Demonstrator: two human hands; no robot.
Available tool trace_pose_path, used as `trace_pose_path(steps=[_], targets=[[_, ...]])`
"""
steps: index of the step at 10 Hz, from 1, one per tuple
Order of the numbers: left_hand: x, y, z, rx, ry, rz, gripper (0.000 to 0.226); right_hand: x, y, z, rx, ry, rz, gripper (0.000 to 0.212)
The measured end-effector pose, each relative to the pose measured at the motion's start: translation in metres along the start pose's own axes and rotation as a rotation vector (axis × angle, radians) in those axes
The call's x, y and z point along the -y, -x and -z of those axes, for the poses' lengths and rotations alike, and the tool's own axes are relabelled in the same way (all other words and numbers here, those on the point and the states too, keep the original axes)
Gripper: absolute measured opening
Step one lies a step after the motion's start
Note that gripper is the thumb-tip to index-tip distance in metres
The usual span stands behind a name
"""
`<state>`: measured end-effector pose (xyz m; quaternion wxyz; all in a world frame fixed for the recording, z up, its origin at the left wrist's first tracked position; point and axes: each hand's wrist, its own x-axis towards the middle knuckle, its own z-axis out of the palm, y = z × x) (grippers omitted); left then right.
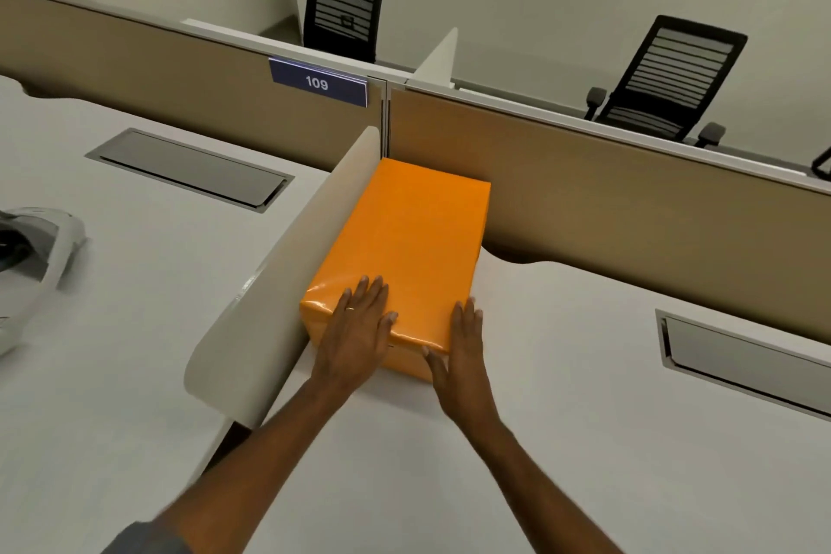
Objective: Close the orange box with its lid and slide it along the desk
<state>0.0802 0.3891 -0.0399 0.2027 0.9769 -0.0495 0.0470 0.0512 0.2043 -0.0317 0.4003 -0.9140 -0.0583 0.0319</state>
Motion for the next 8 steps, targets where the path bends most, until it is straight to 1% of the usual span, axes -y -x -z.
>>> trace_pose_path(steps=[1,2,3,4,5,6,7,8], targets=[[0.010,0.002,-0.005,0.015,-0.153,-0.056,0.060,0.002,-0.006,-0.023,0.023,0.375,0.201,0.068],[0.012,-0.003,-0.005,0.035,-0.215,-0.056,0.060,0.004,-0.015,-0.028,0.051,0.505,0.264,0.058],[0.011,-0.012,-0.005,0.053,-0.255,-0.005,0.059,0.003,-0.026,-0.028,0.026,0.504,0.280,0.053],[0.014,-0.015,-0.008,0.063,-0.272,-0.012,0.058,0.001,-0.029,-0.030,0.019,0.508,0.287,0.053],[0.018,-0.017,-0.012,0.067,-0.270,-0.019,0.058,-0.004,-0.030,-0.030,0.060,0.523,0.267,0.054],[0.019,-0.016,-0.012,0.056,-0.268,-0.030,0.061,0.000,-0.026,-0.026,0.093,0.513,0.301,0.056],[0.012,-0.012,-0.006,0.022,-0.230,-0.030,0.071,-0.008,-0.018,-0.007,-0.025,0.501,0.275,0.061],[-0.002,-0.005,-0.005,0.020,-0.240,-0.072,0.075,-0.021,-0.009,0.016,-0.104,0.510,0.182,0.064]])
